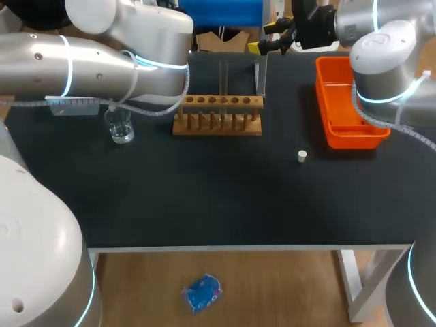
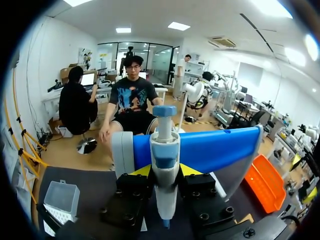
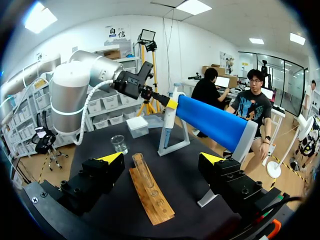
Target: Invert the test tube, pick up the pipette, mount the tip to pipette, aspirate from beaker and dispense into the tube, eject the tip, return the pipette, and cap with the stopper.
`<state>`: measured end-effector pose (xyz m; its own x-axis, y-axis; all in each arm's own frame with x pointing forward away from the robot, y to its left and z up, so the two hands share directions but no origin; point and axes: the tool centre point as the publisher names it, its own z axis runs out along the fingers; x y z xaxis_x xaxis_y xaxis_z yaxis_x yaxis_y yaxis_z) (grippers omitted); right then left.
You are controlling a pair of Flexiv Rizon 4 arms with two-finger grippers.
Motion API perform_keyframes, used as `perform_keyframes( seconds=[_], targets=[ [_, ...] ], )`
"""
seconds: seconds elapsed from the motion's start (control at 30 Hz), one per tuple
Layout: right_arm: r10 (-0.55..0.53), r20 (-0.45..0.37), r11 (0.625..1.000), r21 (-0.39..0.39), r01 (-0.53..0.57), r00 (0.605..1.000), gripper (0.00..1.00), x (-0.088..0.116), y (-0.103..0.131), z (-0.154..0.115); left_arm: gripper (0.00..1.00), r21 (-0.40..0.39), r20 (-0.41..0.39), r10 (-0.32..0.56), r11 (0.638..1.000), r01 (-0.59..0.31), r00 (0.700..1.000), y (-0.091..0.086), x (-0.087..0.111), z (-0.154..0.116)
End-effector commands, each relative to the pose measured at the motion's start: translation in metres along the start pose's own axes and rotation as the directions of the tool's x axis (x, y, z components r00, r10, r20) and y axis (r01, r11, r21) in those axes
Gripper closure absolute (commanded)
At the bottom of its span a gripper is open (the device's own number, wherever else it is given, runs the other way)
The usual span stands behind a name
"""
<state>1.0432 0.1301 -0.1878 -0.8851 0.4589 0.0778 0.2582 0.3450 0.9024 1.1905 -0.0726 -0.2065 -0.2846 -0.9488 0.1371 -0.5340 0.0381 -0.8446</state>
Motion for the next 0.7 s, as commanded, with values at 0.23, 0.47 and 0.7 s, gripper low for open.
perform_keyframes(
  seconds=[0.23, 0.47, 0.7],
  targets=[
    [0.001, -0.003, 1.0, 0.003, -0.001, 1.0, 0.0, -0.001, 0.0, -0.001, 0.55, 0.001, 0.006, -0.006, 1.0, 0.006, 1.0, 0.001, 0.001, -0.003],
    [0.001, -0.003, 1.0, 0.003, -0.001, 1.0, 0.0, -0.001, 0.0, -0.001, 0.55, 0.015, -0.001, -0.016, 1.0, 0.016, 1.0, 0.002, 0.003, -0.01],
    [0.001, -0.003, 1.0, 0.003, -0.001, 1.0, 0.0, -0.001, 0.0, -0.001, 0.1, 0.021, -0.004, -0.016, 1.0, 0.016, 1.0, 0.006, 0.009, -0.018]
  ],
)
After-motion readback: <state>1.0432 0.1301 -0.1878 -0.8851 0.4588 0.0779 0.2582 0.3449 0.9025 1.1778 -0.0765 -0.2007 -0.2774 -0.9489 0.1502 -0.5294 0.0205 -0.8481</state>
